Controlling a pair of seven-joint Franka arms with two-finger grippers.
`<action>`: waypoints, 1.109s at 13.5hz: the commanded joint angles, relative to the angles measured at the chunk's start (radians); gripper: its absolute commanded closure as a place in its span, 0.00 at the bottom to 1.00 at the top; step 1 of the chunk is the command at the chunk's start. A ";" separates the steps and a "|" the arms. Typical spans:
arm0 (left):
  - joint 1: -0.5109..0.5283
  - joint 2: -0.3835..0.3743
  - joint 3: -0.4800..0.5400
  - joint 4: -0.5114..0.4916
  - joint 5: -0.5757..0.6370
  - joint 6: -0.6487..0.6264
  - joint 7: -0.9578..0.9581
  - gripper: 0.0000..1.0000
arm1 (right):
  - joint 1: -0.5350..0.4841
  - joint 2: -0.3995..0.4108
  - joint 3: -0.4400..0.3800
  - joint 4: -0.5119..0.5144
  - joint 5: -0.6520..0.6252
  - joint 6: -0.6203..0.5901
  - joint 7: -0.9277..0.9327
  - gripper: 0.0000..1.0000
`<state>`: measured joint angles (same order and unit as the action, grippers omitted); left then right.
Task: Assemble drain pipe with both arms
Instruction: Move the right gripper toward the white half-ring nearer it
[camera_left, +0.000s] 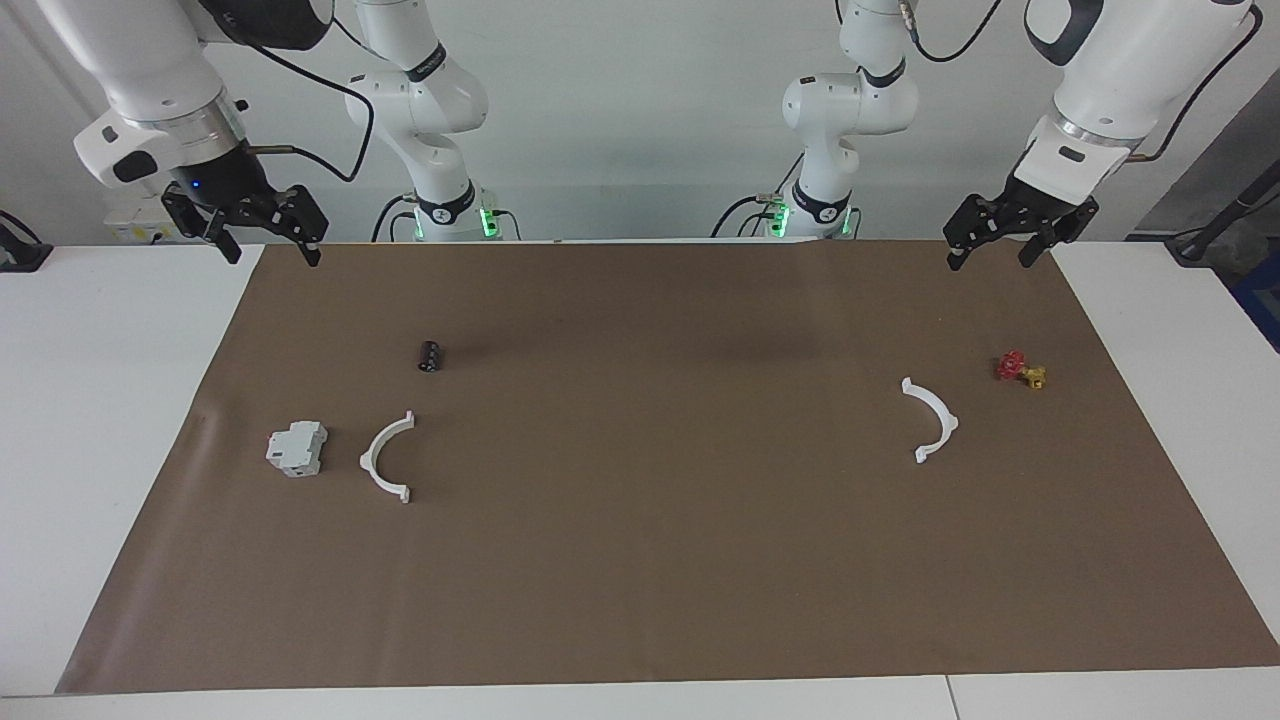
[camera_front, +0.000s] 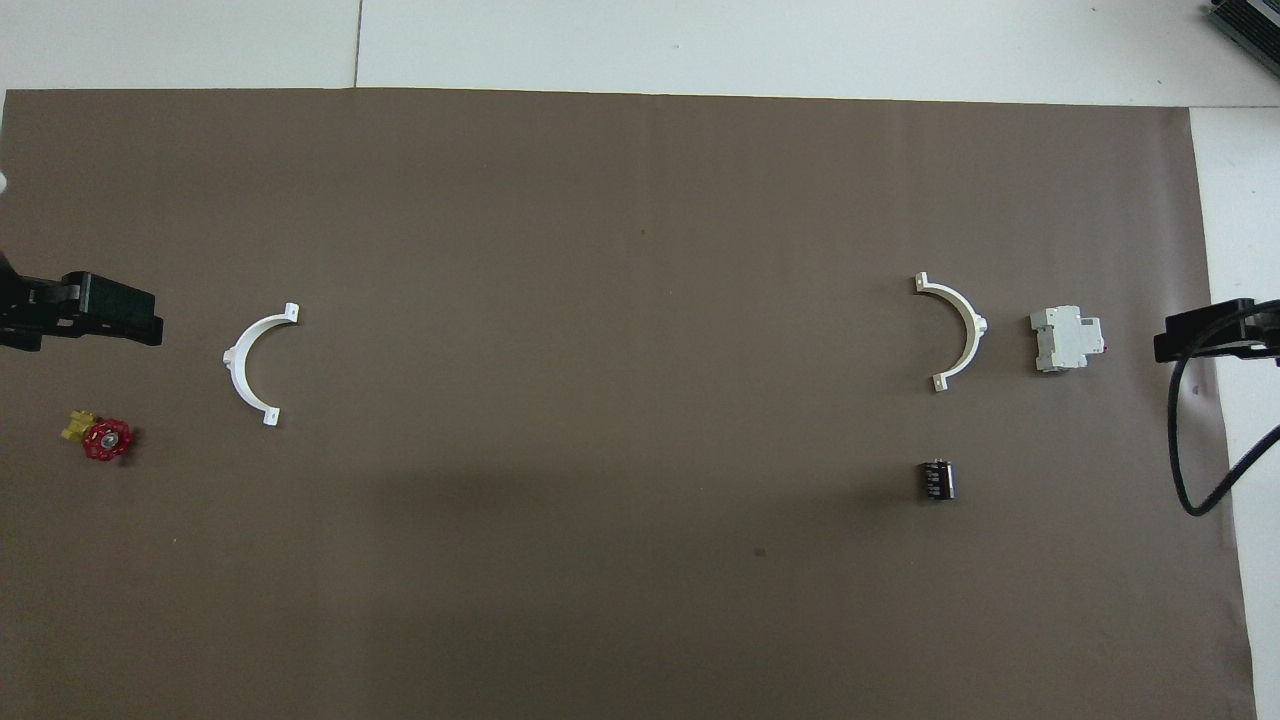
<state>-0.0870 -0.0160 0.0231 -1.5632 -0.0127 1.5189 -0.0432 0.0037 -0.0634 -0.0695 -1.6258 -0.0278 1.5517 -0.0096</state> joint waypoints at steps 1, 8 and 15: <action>-0.014 -0.019 0.008 -0.012 0.011 -0.005 0.006 0.00 | -0.002 -0.021 0.004 -0.025 -0.001 0.018 -0.004 0.00; -0.014 -0.019 0.008 -0.011 0.013 -0.006 0.008 0.00 | 0.004 -0.049 0.004 -0.178 0.031 0.201 0.034 0.00; -0.014 -0.019 0.008 -0.011 0.013 -0.005 0.008 0.00 | 0.002 0.233 0.004 -0.310 0.106 0.669 -0.146 0.00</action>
<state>-0.0871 -0.0171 0.0226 -1.5632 -0.0127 1.5189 -0.0432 0.0079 0.0883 -0.0645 -1.9159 0.0582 2.1133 -0.0768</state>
